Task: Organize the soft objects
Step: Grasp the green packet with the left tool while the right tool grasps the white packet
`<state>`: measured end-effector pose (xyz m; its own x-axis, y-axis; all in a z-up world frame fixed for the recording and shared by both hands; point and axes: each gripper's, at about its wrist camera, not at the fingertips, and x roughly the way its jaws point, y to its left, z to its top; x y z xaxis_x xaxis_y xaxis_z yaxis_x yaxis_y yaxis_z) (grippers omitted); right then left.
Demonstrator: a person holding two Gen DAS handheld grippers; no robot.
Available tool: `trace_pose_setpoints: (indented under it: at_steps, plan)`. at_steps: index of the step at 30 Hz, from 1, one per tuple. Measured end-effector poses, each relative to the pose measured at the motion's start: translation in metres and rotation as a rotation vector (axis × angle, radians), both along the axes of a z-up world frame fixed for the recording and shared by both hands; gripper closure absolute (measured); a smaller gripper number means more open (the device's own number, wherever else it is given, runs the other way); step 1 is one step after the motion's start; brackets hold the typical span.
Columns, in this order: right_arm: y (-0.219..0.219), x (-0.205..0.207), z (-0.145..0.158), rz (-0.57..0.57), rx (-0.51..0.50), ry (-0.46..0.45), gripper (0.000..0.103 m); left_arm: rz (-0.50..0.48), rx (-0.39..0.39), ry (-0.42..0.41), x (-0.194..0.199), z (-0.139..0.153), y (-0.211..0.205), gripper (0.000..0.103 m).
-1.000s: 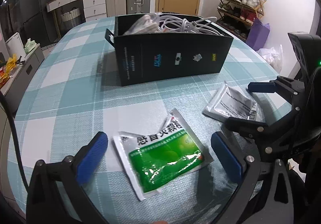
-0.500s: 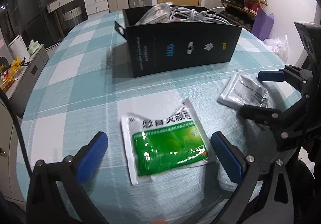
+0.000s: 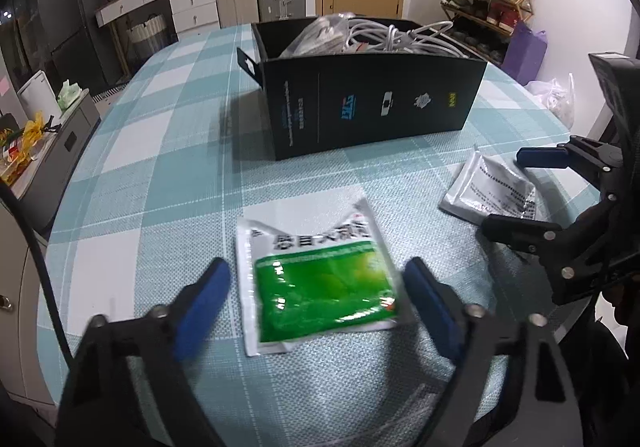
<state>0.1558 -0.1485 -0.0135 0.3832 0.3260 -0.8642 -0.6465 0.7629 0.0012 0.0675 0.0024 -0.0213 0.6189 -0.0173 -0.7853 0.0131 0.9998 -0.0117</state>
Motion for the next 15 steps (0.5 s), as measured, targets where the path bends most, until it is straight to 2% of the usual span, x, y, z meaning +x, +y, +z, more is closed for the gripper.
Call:
trace_pose_setpoints:
  at_steps: [2, 3, 6, 9, 15]
  plan:
    - [0.0006, -0.0007, 0.0005, 0.000, 0.000, 0.001, 0.001, -0.009, -0.011, -0.020, -0.0015, 0.0016, -0.0007, 0.036]
    - [0.0006, -0.0006, 0.0006, 0.000, 0.000, 0.002, 0.001, -0.005, -0.015, -0.030, -0.0022, 0.0023, -0.0002, 0.046]
    - [0.0016, -0.0016, 0.0010, 0.000, -0.001, 0.002, 0.001, -0.002, -0.037, -0.041, -0.0025, 0.0041, 0.0020, 0.055]
    - [0.0021, -0.0017, 0.0008, 0.001, -0.003, 0.004, 0.001, -0.010, -0.057, -0.049, -0.0039, 0.0053, 0.0022, 0.060]
    - [0.0016, -0.0035, 0.0006, 0.004, -0.001, -0.002, 0.001, -0.020, -0.084, -0.072, -0.0061, 0.0100, 0.0014, 0.060]
